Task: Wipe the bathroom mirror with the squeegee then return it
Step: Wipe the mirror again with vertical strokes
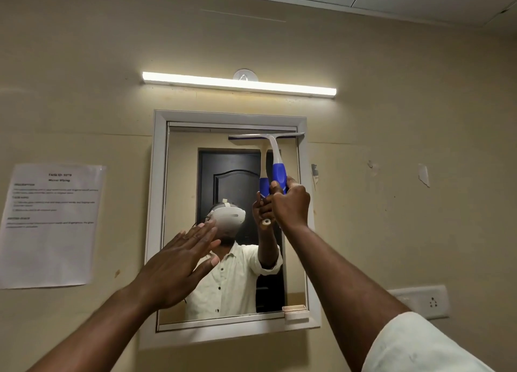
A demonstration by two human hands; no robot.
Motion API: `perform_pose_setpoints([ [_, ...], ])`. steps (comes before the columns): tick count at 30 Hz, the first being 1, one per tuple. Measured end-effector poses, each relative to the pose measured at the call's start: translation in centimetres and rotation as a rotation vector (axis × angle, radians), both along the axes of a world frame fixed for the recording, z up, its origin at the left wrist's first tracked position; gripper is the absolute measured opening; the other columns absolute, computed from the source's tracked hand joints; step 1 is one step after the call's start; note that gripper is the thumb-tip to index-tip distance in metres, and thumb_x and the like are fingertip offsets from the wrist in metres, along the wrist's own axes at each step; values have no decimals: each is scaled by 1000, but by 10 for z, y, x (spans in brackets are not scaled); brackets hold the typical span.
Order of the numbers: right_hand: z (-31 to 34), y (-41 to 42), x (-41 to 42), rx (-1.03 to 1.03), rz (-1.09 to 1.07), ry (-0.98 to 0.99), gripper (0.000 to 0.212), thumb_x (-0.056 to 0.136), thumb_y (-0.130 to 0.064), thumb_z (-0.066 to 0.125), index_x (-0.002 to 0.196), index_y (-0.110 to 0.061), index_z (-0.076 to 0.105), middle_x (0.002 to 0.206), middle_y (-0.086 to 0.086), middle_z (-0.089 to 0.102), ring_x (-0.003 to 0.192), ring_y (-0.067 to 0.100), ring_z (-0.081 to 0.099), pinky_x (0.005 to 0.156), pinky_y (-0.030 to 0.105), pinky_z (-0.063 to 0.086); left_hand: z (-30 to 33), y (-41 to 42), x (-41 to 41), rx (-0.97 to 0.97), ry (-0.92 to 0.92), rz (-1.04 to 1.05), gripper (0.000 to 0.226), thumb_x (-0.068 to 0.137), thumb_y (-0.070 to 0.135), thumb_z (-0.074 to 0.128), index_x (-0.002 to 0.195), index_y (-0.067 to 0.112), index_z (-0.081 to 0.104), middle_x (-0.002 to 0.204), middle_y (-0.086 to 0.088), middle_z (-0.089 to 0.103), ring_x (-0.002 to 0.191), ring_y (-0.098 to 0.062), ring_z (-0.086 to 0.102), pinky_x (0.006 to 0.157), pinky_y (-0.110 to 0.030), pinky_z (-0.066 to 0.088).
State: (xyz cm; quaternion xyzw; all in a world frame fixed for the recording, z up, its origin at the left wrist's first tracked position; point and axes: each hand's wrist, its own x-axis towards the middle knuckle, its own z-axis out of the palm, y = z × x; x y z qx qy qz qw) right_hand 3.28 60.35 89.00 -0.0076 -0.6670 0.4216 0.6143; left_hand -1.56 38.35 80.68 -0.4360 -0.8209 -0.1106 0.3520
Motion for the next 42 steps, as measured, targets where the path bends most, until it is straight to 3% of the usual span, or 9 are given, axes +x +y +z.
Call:
perform_pose_setpoints([
  [3, -13, -3, 2, -28, 11, 1, 38, 91, -20, 57, 127, -6, 52, 100, 12, 63, 87, 24, 66, 82, 33, 55, -8, -3, -1, -16, -6, 3, 63, 85, 63, 8, 141, 42, -12, 153, 23, -16, 140, 4, -17, 116, -22, -4],
  [7, -28, -7, 7, -23, -9, -2, 23, 91, -22, 57, 110, -9, 58, 83, 5, 61, 75, 21, 64, 78, 37, 56, -18, -6, 0, -11, -24, 5, 63, 84, 64, 9, 140, 44, -14, 153, 23, -16, 141, 3, -15, 116, -22, -2],
  [11, -47, -13, 11, -32, 14, -18, 22, 91, -22, 57, 110, -11, 58, 83, 4, 60, 73, 18, 63, 70, 27, 54, -27, -9, 3, -19, -35, -17, 59, 86, 63, 12, 136, 49, -16, 153, 24, -14, 141, 3, -14, 117, -24, 0],
  [21, -81, -27, 30, -82, 28, -100, 21, 92, -22, 54, 107, -9, 58, 86, 7, 60, 74, 17, 60, 64, 22, 49, -44, -21, 15, -25, -39, -49, 53, 88, 67, 13, 131, 59, -18, 152, 25, -13, 139, 8, -14, 115, -22, 1],
  [25, -99, -32, 35, -106, 19, -141, 20, 91, -21, 54, 107, -9, 58, 88, 8, 60, 75, 18, 59, 63, 22, 47, -48, -25, 21, -21, -48, -47, 57, 87, 64, 15, 133, 55, -17, 151, 27, -13, 137, 11, -15, 114, -21, -1],
  [31, -131, -40, 41, -122, -31, -194, 23, 92, -22, 54, 112, -11, 58, 84, 2, 57, 65, 4, 52, 55, 12, 36, -56, -31, 30, -38, -74, -18, 62, 88, 62, 17, 137, 46, -16, 149, 25, -15, 132, 15, -21, 112, -17, -7],
  [37, -170, -47, 47, -162, -3, -244, 21, 91, -20, 55, 109, -9, 60, 89, 10, 62, 77, 19, 57, 65, 22, 44, -64, -37, 41, -50, -96, 12, 69, 85, 61, 15, 142, 33, -11, 150, 23, -11, 134, 11, -18, 113, -18, -6],
  [40, -194, -51, 51, -176, -9, -276, 26, 92, -22, 54, 114, -10, 58, 93, 11, 64, 74, 13, 55, 61, 15, 40, -68, -41, 46, -51, -115, 23, 70, 84, 62, 15, 144, 32, -8, 151, 21, -9, 137, 8, -14, 113, -19, -4],
  [42, -209, -54, 55, -191, -16, -275, 25, 92, -22, 55, 113, -10, 60, 85, 5, 63, 65, 5, 53, 55, 6, 37, -71, -44, 48, -51, -125, 29, 70, 85, 62, 15, 145, 33, -6, 152, 21, -8, 138, 7, -13, 114, -20, -3],
])
